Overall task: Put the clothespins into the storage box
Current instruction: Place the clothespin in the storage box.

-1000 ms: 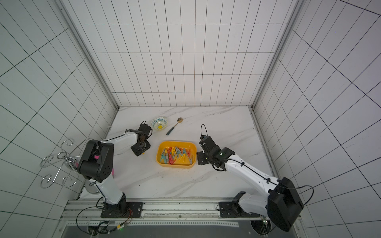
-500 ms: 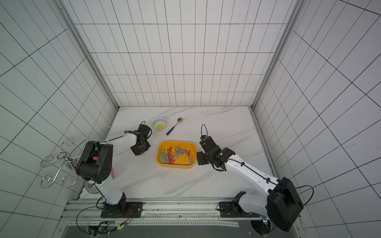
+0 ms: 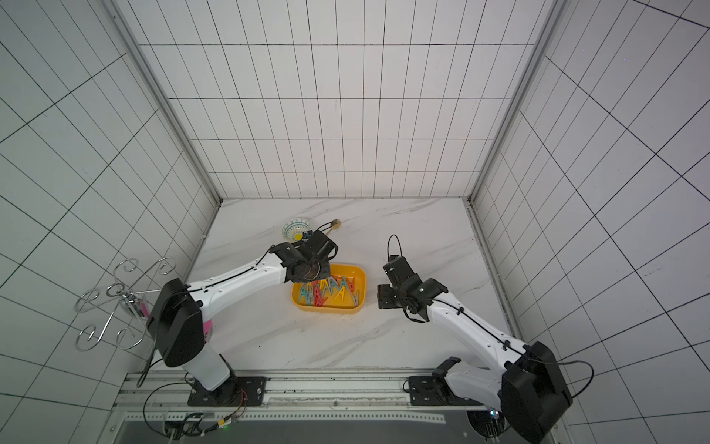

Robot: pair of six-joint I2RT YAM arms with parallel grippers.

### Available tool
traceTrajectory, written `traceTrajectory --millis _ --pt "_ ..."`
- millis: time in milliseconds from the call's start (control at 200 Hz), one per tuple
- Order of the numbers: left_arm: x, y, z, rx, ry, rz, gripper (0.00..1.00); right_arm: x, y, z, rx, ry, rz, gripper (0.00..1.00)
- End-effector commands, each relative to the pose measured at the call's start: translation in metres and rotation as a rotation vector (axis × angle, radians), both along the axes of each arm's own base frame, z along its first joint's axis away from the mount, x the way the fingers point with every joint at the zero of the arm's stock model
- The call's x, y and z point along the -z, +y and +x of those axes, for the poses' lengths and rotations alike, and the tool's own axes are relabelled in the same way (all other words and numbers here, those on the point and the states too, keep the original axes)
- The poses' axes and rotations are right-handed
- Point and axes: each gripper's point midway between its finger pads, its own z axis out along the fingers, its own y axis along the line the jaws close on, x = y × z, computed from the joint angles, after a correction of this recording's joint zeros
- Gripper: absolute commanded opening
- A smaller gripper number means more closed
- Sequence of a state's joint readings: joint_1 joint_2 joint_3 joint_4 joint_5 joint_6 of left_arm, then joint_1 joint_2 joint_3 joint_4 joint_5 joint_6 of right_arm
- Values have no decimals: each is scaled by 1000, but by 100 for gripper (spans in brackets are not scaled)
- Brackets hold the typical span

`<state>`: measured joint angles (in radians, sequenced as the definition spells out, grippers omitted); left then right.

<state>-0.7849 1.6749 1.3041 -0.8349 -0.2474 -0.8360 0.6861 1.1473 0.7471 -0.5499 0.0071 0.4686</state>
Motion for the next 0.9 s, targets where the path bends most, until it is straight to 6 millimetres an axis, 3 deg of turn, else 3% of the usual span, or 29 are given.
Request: traceTrajectory --millis 0,195,290,370,555,600,615,630,839,894 --pt "23 -7 -14 42 58 30 28 10 -21 -9 54 38 -44 64" --pt "46 -23 -14 141 126 45 34 7 -31 -8 74 53 -61 64" --pt "40 -28 -13 178 128 39 42 8 -33 -10 76 76 -63 64" --pt "23 -22 -3 148 92 31 45 8 -38 -8 94 90 -59 64" --pt "-30 4 36 43 -40 -25 57 4 -54 5 155 97 -45 65" --pt "-37 12 48 32 -70 -13 81 2 -60 11 178 85 -46 65" --pt "-40 15 52 29 -78 -12 93 2 -63 13 187 81 -48 65" --pt "-41 17 56 27 -82 -10 98 0 -65 16 195 74 -48 65" --pt "-38 60 92 -30 -119 2 98 -16 -97 45 295 -16 -89 72" --pt "-39 75 99 -34 -154 8 98 -18 -107 53 335 -45 -101 98"
